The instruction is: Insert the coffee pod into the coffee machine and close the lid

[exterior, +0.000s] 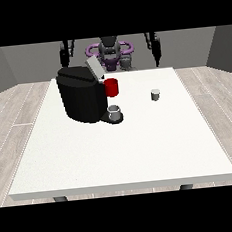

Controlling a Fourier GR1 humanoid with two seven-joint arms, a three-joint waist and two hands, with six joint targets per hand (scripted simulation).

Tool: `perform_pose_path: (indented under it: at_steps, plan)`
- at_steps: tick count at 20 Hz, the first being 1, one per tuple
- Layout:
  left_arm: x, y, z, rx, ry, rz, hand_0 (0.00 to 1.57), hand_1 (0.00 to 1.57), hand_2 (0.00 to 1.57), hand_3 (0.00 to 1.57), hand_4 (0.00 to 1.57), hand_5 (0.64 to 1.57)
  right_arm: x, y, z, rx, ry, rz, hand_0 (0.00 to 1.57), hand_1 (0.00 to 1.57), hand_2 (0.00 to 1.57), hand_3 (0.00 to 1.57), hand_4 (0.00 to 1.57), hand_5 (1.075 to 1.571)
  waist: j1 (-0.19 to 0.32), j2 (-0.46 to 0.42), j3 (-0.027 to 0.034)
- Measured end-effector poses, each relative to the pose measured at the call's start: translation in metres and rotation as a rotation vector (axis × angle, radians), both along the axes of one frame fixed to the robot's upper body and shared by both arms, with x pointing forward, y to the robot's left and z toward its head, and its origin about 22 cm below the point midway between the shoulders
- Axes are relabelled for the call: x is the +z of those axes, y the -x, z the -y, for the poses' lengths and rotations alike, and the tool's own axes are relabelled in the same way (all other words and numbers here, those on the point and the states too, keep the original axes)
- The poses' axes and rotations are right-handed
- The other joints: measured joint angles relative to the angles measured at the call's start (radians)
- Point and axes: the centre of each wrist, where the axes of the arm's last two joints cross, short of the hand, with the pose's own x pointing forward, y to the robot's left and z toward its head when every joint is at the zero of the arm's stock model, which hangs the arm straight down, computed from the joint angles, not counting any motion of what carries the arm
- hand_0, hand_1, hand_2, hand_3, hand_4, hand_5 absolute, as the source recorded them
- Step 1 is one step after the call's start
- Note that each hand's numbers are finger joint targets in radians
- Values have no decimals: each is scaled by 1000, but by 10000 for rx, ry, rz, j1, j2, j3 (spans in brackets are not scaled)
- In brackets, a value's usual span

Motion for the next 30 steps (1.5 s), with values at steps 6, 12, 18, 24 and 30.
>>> perform_pose_path:
  at_steps: [6,12,18,24,30]
  plan:
    - [8,-6,-25,-890,-1003,407,0,0,0,0,0,1571,-2,-7,4,-211,-193,-39,0,0,0,0,0,1571,-48,-166,1]
    - [21,-15,-54,-1835,-2478,1145,0,0,0,0,0,1571,-4,-8,-1,-1348,954,534,0,0,0,0,0,1571,-279,15,-1]
    - [34,-38,-81,-1798,-4005,896,0,0,0,0,0,1571,5,-16,-21,-1119,1302,987,0,0,0,0,0,1571,-853,510,-1]
    - [59,-69,-103,-1593,-5104,517,0,0,0,0,0,1571,18,-31,-34,-741,981,1416,0,0,0,0,0,1571,-1373,1239,2]
    - [68,-89,-124,-1386,-6157,-62,0,0,0,0,0,1571,35,-39,-53,-367,1206,1584,0,0,0,0,0,1571,-1874,1943,-2]
